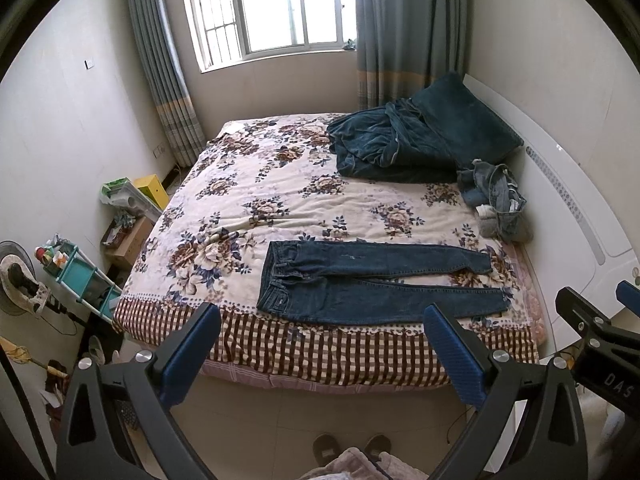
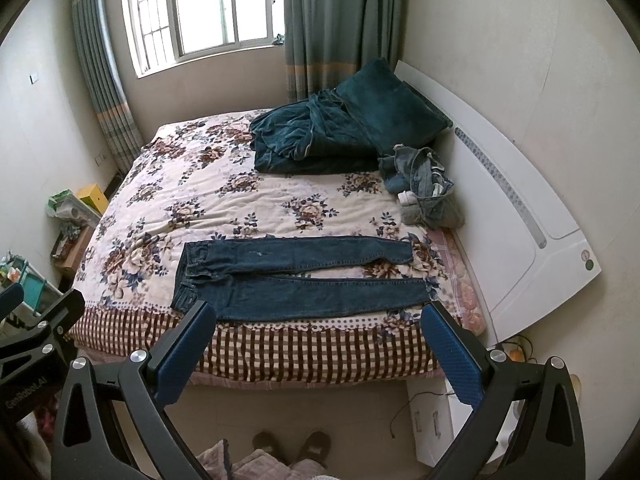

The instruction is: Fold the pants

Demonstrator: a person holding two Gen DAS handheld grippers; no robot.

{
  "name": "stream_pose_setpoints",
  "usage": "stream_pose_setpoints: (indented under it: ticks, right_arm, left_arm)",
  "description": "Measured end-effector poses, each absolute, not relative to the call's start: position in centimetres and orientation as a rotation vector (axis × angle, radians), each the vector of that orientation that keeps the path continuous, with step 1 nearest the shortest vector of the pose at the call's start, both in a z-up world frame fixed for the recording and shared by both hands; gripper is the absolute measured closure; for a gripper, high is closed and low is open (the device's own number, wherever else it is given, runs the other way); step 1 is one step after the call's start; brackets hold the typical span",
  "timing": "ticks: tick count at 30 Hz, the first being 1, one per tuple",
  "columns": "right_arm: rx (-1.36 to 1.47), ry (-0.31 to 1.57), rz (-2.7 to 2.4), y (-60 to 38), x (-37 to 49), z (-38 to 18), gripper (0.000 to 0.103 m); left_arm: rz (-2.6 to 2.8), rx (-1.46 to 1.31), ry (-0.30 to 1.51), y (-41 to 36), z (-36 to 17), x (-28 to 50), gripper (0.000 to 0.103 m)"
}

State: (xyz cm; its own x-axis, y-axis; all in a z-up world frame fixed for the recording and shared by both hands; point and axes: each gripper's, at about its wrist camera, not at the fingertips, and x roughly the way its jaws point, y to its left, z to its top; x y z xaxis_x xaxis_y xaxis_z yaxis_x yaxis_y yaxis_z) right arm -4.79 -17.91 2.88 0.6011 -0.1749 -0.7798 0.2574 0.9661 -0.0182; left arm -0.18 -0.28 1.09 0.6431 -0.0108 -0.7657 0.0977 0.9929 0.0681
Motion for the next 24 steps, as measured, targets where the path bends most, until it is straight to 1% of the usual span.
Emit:
stream_pose_setpoints:
  ticks: [11,16,21,24]
  right_arm:
    - [0.092,0.897,-0.237,-18.1,-4.4,3.2,0.000]
    - [0.095,0.904,-0.228,-19.0,-4.0,2.4,0.000]
    - [0.096,0.900,-0.252,-21.0,-2.7,0.2,0.000]
    - [0.088,0.911,-0.270,-22.8,-1.0,-3.0,0.000]
  left_arm:
    - [-0.056,0.097,0.873,-0.2,1.1,0.3,0.000]
    - [-0.040,0.080,0.878,-0.7,0.6,0.4,0.000]
    - [0.000,0.049,0.877,-1.6,-1.2,1.2,0.000]
    - [0.044,0.033,0.856,-2.2,-3.0,2.1,0.000]
